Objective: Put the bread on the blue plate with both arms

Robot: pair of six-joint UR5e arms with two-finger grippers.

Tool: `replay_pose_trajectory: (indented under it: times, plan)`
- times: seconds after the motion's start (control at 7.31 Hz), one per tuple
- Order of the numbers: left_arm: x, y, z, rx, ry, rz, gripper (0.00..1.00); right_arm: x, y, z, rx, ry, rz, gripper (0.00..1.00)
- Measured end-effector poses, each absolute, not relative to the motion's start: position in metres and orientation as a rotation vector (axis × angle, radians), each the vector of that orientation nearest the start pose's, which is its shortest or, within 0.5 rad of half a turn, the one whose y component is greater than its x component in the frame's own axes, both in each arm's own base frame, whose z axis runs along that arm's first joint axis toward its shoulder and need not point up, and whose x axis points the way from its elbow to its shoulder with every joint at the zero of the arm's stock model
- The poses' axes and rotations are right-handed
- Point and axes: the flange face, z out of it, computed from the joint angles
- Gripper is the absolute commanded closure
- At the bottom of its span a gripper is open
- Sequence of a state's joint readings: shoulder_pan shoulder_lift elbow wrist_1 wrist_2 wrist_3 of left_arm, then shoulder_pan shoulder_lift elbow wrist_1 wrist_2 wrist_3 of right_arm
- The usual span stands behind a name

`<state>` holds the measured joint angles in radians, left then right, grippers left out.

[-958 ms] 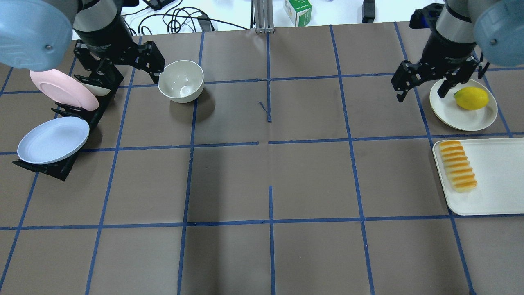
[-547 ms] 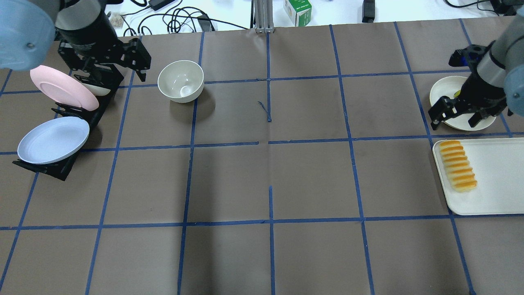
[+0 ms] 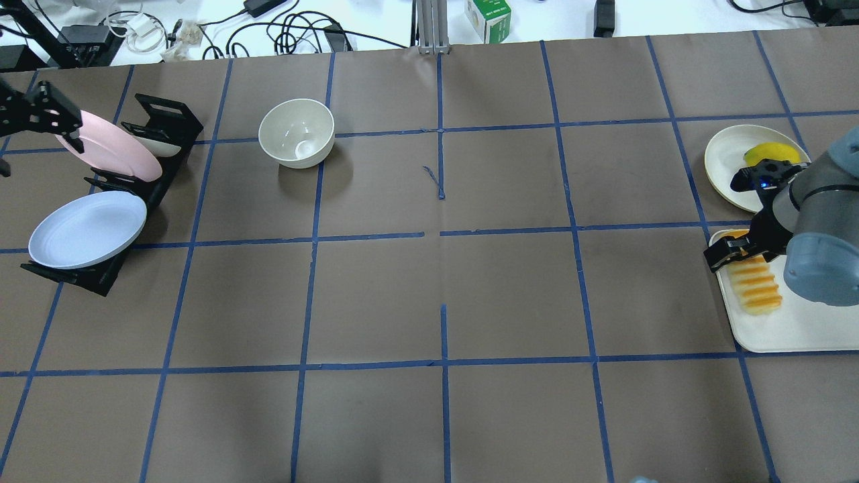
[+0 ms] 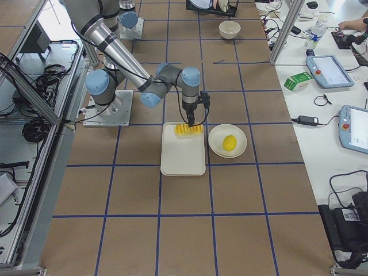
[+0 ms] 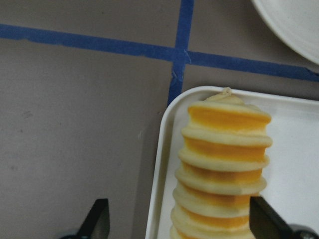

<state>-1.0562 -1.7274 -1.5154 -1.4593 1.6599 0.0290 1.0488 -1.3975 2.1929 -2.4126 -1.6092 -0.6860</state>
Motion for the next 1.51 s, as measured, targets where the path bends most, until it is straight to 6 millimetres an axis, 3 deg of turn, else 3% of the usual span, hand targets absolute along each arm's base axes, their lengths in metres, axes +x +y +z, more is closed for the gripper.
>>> replay_pose_trajectory:
  times: [0.41, 0.68, 0.96, 1.09, 1.23, 1.37, 1.51]
  plan:
    - [0.256, -0.555, 0.367, -1.033, 2.866, -0.015, 0.04, -0.121, -0.462, 0.201, -0.368, 3.218, -0.035, 0.00]
    - [0.308, -0.556, 0.313, -1.124, 2.847, 0.031, 0.06, -0.124, -0.463, 0.201, -0.386, 3.232, -0.023, 0.00]
    - [0.345, -0.559, 0.270, -1.122, 2.851, 0.007, 0.07, -0.129, -0.460, 0.194, -0.380, 3.234, 0.016, 0.03]
    - [0.355, -0.557, 0.256, -1.134, 2.864, 0.001, 0.19, -0.136, -0.458, 0.189, -0.355, 3.231, 0.037, 0.46]
    - [0.359, -0.556, 0.246, -1.150, 2.885, 0.002, 0.35, -0.144, -0.457, 0.184, -0.330, 3.224, 0.056, 0.74]
    - [0.360, -0.555, 0.239, -1.157, 2.899, 0.011, 0.46, -0.148, -0.457, 0.180, -0.311, 3.215, 0.076, 0.98]
    - [0.359, -0.553, 0.234, -1.160, 2.911, 0.030, 0.70, -0.149, -0.455, 0.177, -0.292, 3.203, 0.101, 1.00]
